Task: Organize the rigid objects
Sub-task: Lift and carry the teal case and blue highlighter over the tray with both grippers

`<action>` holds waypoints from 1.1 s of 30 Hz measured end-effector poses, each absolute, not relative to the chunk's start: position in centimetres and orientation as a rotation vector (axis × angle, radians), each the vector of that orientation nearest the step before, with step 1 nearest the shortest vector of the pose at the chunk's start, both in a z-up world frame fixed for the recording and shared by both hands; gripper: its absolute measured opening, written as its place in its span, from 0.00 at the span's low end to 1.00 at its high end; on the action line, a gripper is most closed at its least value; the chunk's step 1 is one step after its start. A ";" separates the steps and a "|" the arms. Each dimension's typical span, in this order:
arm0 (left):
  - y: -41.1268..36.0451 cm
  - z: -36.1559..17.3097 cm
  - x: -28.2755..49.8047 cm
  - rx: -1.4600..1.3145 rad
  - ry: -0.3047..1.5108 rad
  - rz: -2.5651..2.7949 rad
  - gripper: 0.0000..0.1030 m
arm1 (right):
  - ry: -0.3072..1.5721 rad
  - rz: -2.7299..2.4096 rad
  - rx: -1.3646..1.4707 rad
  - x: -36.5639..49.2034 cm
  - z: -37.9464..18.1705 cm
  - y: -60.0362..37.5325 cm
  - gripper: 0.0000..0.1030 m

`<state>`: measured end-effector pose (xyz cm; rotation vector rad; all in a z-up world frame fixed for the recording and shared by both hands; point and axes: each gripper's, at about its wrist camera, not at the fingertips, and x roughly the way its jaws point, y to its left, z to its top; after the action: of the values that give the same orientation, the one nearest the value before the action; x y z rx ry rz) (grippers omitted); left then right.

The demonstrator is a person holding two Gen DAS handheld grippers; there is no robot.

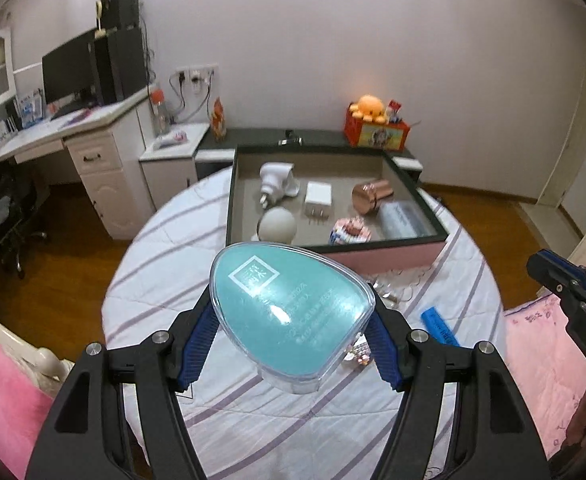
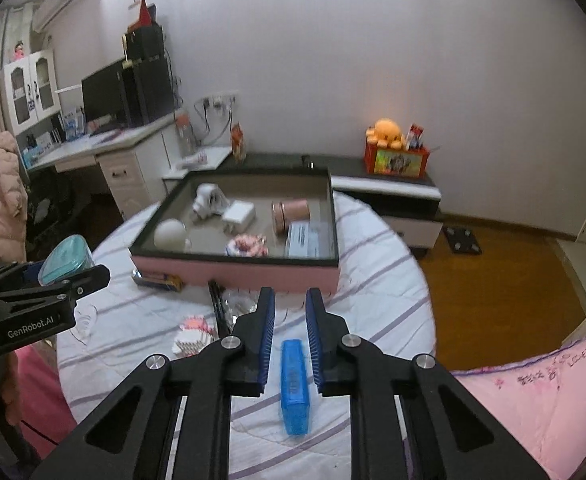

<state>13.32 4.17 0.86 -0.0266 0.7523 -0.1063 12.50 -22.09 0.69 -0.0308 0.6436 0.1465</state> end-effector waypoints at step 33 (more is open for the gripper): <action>3.6 -11.3 23.0 -0.003 1.042 -0.021 1.00 | 1.035 0.157 -0.084 20.8 -12.9 -21.5 0.26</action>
<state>22.99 3.62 -11.33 -0.0030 1.0421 -0.0212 20.82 -21.48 -12.86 -0.0838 1.0349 0.1570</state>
